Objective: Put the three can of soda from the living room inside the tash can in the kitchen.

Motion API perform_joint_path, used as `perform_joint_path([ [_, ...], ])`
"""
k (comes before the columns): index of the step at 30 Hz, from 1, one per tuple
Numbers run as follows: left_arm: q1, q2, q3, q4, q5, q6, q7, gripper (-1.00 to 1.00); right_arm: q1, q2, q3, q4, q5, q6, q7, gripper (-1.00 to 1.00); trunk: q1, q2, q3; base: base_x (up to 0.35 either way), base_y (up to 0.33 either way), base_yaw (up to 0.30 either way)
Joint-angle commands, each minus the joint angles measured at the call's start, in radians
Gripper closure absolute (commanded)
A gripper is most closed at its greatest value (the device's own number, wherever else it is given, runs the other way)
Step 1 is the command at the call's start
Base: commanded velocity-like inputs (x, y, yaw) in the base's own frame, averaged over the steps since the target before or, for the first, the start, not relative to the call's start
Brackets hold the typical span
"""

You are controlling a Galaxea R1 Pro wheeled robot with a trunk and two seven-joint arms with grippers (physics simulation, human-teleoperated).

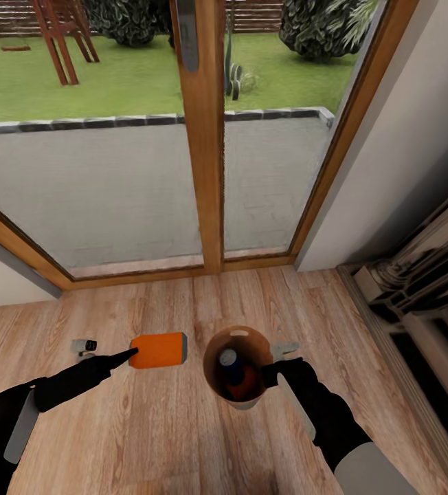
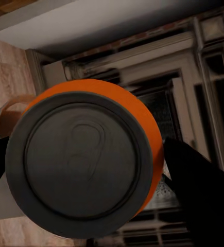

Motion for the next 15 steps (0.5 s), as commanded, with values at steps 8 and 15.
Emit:
perform_joint_path([
  [8,0.000,-0.054,-0.001,0.007,0.003,-0.001,0.001,1.00,0.000,0.005,0.002,0.003,-0.011,-0.004,0.000,1.00,0.000,0.000,0.000,0.000,0.000,0.000],
  [15,0.000,-0.100,-0.002,0.013,0.000,-0.003,0.004,1.00,0.000,0.007,0.004,0.003,-0.011,-0.004,0.000,1.00,0.000,0.000,0.000,0.000,0.000,0.000],
])
